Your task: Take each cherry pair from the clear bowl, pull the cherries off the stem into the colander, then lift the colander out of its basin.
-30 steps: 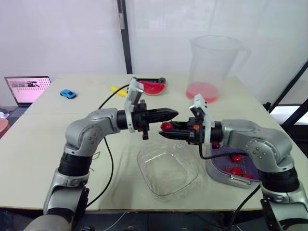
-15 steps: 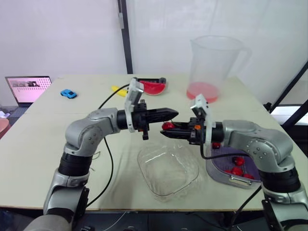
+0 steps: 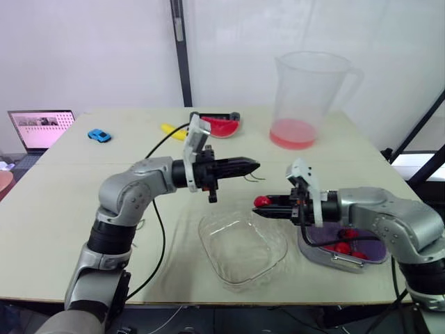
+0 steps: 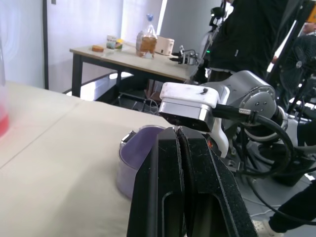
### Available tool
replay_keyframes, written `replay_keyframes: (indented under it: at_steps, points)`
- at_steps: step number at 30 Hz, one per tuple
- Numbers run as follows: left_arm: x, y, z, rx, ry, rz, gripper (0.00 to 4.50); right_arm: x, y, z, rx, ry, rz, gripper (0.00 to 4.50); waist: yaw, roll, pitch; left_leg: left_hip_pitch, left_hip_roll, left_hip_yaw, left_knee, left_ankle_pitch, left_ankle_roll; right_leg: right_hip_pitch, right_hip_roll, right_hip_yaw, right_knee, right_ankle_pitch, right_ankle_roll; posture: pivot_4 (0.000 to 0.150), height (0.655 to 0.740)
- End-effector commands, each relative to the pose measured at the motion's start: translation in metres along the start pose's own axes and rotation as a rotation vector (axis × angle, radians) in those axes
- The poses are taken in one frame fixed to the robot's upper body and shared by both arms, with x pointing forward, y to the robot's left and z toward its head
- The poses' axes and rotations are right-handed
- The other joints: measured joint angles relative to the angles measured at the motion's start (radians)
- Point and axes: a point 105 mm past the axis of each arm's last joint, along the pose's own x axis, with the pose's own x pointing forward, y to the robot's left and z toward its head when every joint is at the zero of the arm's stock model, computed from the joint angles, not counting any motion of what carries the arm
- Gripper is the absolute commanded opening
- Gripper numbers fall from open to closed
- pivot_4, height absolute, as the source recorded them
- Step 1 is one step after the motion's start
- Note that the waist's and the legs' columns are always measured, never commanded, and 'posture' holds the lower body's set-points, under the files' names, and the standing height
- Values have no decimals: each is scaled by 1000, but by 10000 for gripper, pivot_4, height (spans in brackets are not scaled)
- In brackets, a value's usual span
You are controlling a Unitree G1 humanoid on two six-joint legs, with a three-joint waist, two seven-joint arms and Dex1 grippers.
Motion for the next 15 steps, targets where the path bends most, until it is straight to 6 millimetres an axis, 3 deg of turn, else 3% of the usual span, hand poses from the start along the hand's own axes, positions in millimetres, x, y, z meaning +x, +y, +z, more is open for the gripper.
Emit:
replay_keyframes:
  at_steps: [1,4,8,15]
  points:
    - [0,-5,14,56,-34,-12,0,-27,-7,24,-73,-28,-59,11001,1,0,0,0,0,0,0,0,0,0,0,0,0,0,0,1500,7400]
    - [-2,-4,13,56,-34,-5,0,-56,-25,34,-138,26,-175,11001,2,0,0,0,0,0,0,0,0,0,0,0,0,0,0,1500,7400]
    - [-4,-4,9,50,-28,4,0,-94,-47,13,-282,308,-290,11001,1,0,0,0,0,1,0,0,1,0,0,0,-1,0,0,1500,7400]
    - [-4,-6,6,50,-20,8,0,-104,-53,-26,-325,499,-232,11001,-3,0,0,0,1,2,-1,-1,1,0,0,0,-1,0,0,1500,7400]
